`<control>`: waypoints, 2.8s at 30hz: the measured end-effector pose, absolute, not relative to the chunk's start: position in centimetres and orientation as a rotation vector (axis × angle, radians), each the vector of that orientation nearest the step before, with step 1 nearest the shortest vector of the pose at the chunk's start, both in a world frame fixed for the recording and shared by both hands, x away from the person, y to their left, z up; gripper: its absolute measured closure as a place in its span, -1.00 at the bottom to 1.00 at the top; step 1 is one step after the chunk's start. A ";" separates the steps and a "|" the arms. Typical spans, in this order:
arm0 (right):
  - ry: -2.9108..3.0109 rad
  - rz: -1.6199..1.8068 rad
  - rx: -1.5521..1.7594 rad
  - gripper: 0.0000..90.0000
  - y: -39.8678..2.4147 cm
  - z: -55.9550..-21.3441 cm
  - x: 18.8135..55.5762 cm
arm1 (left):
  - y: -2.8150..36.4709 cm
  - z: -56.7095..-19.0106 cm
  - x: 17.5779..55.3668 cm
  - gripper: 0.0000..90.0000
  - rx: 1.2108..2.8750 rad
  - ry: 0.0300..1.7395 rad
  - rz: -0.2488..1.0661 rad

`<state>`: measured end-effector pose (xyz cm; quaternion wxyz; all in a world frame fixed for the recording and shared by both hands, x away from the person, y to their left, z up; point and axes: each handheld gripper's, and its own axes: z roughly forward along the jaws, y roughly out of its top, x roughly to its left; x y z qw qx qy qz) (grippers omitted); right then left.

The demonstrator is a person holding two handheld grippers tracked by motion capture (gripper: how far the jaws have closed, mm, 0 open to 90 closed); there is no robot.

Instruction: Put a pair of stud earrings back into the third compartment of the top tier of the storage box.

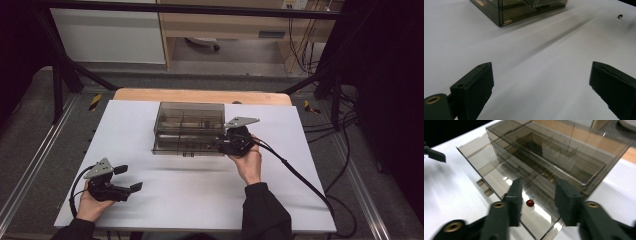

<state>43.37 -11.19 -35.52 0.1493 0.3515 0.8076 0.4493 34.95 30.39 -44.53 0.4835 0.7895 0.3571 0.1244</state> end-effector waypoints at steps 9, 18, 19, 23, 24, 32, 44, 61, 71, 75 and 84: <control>2.246 1.336 1.024 -0.46 -13.5 -33.8 41.1 | 30.4 -44.5 35.0 -0.88 1.922 0.872 0.301; 2.197 1.354 1.116 -0.83 -17.2 -34.1 39.8 | 30.4 -44.5 35.0 -0.88 1.922 0.876 0.302; 2.197 1.354 1.116 -0.83 -17.2 -34.1 39.8 | 30.4 -44.5 35.0 -0.88 1.919 0.875 0.302; 2.203 1.315 1.140 -0.94 -19.2 -34.8 38.8 | 30.4 -44.5 35.0 -0.88 1.921 0.878 0.302; 2.200 1.311 1.142 -0.95 -19.6 -35.0 38.7 | 30.3 -44.5 35.0 -0.88 1.921 0.879 0.303; 2.193 1.308 1.204 -0.96 -22.4 -36.7 37.5 | 30.3 -44.5 35.1 -0.88 1.922 0.882 0.305; 2.216 1.259 1.277 -0.96 -23.9 -39.7 36.2 | 30.3 -44.5 35.0 -0.88 1.924 0.875 0.307; 2.249 1.175 1.342 -0.85 -25.2 -43.1 35.4 | 30.3 -44.5 34.9 -0.88 1.929 0.872 0.308; 2.282 1.117 1.338 -0.48 -25.1 -43.9 34.9 | 30.3 -44.5 35.0 -0.88 1.930 0.870 0.306; 2.290 1.119 1.345 -0.28 -25.0 -44.0 34.9 | 30.3 -44.5 34.9 -0.88 1.929 0.870 0.306; 2.316 1.115 1.369 0.07 -24.4 -44.6 35.0 | 30.3 -44.6 35.0 -0.88 1.931 0.871 0.306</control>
